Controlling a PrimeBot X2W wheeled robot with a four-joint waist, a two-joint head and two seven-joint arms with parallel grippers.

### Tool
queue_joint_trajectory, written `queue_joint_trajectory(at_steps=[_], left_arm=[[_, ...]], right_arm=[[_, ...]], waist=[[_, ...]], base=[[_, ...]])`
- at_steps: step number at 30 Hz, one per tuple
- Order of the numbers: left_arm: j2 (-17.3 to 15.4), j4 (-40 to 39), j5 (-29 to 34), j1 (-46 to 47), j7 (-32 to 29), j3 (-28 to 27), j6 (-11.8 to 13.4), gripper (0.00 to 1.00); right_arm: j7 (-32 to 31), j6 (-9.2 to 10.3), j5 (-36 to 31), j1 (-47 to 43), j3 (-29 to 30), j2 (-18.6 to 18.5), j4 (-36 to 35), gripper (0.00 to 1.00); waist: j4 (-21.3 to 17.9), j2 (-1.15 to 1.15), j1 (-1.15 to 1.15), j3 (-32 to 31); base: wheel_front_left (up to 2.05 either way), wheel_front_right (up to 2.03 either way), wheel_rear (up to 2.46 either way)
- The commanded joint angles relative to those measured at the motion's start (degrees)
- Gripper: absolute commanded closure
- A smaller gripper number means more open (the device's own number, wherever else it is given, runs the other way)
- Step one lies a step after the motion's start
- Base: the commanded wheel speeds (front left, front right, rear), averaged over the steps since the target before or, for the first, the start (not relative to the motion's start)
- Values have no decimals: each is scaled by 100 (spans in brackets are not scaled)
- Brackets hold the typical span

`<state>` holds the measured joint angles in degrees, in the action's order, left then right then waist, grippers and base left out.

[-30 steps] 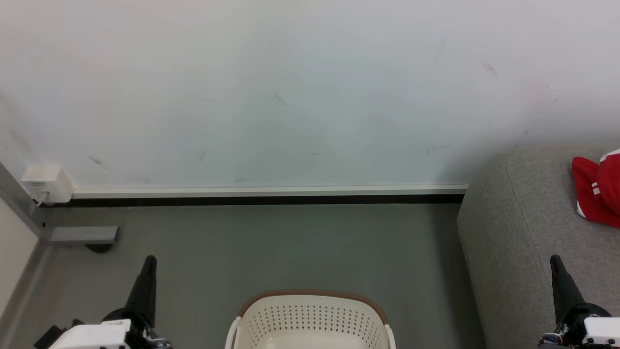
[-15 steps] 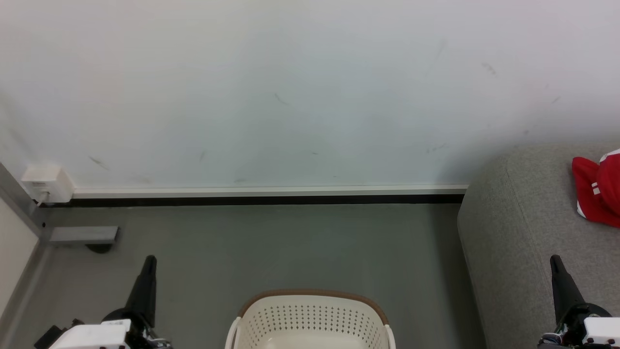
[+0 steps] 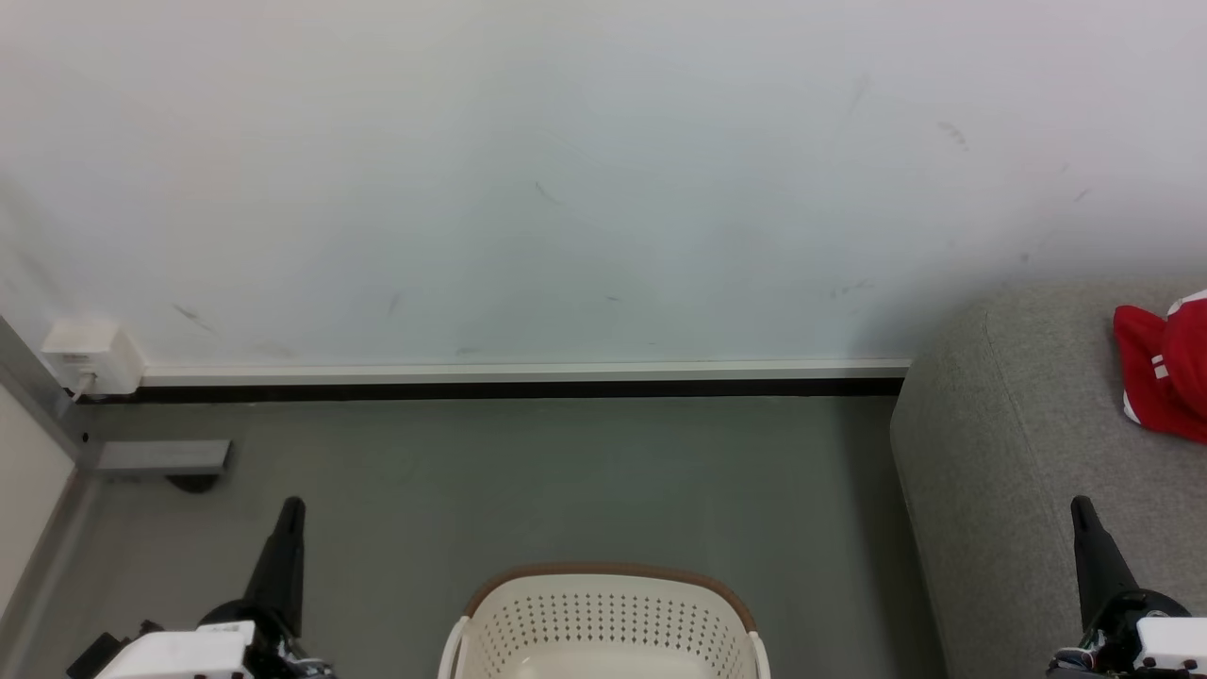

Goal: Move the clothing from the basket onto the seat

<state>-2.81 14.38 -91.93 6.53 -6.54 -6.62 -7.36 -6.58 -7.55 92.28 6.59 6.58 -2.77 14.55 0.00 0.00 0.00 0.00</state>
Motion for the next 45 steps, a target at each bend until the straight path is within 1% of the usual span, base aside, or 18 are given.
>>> queue_joint_trajectory(at_steps=[1,45], left_arm=[[-13,-15,-72,39,-32,-13,-11,100],[-12,-15,-72,38,-32,-14,-10,100]], right_arm=[[-23,12,11,33,24,-19,-31,100],[-22,12,11,32,24,-19,-32,100]], waist=[[0,0,0,0],[0,0,0,0]], base=[[0,0,0],[0,0,0]])
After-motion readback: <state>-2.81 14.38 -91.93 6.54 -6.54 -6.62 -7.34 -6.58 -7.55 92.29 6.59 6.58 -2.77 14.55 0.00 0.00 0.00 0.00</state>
